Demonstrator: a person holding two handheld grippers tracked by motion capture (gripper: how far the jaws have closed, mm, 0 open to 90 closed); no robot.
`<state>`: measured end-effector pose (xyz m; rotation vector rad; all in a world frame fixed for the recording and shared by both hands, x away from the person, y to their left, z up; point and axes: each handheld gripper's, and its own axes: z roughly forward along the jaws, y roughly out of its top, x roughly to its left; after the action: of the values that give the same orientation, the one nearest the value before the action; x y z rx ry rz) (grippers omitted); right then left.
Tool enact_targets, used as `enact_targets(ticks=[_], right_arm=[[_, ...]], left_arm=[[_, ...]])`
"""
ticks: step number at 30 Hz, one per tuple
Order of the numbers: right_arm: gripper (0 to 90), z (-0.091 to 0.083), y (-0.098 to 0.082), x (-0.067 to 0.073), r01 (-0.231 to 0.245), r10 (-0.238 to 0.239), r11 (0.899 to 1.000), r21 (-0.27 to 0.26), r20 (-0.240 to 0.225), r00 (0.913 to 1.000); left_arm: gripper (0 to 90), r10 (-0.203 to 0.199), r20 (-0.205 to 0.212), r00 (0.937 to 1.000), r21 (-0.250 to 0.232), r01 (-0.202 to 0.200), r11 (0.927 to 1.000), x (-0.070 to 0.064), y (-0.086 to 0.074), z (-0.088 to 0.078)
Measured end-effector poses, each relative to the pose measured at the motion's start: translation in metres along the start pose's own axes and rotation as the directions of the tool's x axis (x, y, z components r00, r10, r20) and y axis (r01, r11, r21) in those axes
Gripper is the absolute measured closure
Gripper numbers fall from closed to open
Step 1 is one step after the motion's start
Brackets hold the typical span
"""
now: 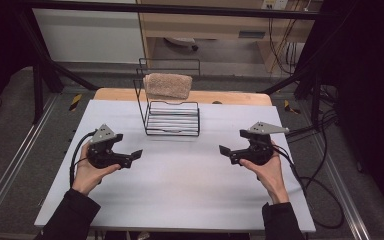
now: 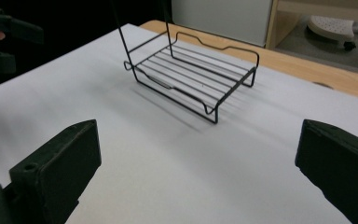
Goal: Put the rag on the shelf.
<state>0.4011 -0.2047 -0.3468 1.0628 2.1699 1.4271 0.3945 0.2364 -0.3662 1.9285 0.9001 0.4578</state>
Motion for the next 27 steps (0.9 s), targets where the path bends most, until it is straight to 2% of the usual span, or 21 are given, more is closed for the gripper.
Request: enact_targets(ticks=[6, 14, 19, 24, 27], right_arm=[[0.7, 0.0, -0.022, -0.003, -0.023, 0.023, 0.999, 0.029, -0.01, 0.9997], [0.6, -0.001, -0.05, -0.006, -0.037, 0.039, 0.997, 0.066, -0.03, 0.9988], [0.6, -0.002, -0.067, -0.009, -0.048, 0.052, 0.995, 0.084, -0.042, 0.9977], [0.6, -0.004, -0.084, -0.013, -0.027, 0.034, 0.993, 0.117, -0.055, 0.9979], [0.6, -0.007, -0.092, -0.016, -0.043, 0.05, 0.991, 0.128, -0.052, 0.9974]], left_arm=[[7.5, -0.011, 0.004, 0.9999, 0.008, 0.011, 0.9999, 0.002, -0.02, 0.001], [7.9, -0.007, 0.01, 0.9999, 0.031, 0.007, 0.9995, 0.003, -0.044, 0.003], [7.9, -0.004, 0.013, 0.9999, 0.047, 0.003, 0.9989, 0.003, -0.055, 0.003], [8.0, 0.007, 0.017, 0.9998, 0.056, -0.008, 0.9984, 0.003, -0.061, 0.003], [8.0, 0.012, 0.017, 0.9998, 0.062, -0.013, 0.998, 0.003, -0.065, 0.002]])
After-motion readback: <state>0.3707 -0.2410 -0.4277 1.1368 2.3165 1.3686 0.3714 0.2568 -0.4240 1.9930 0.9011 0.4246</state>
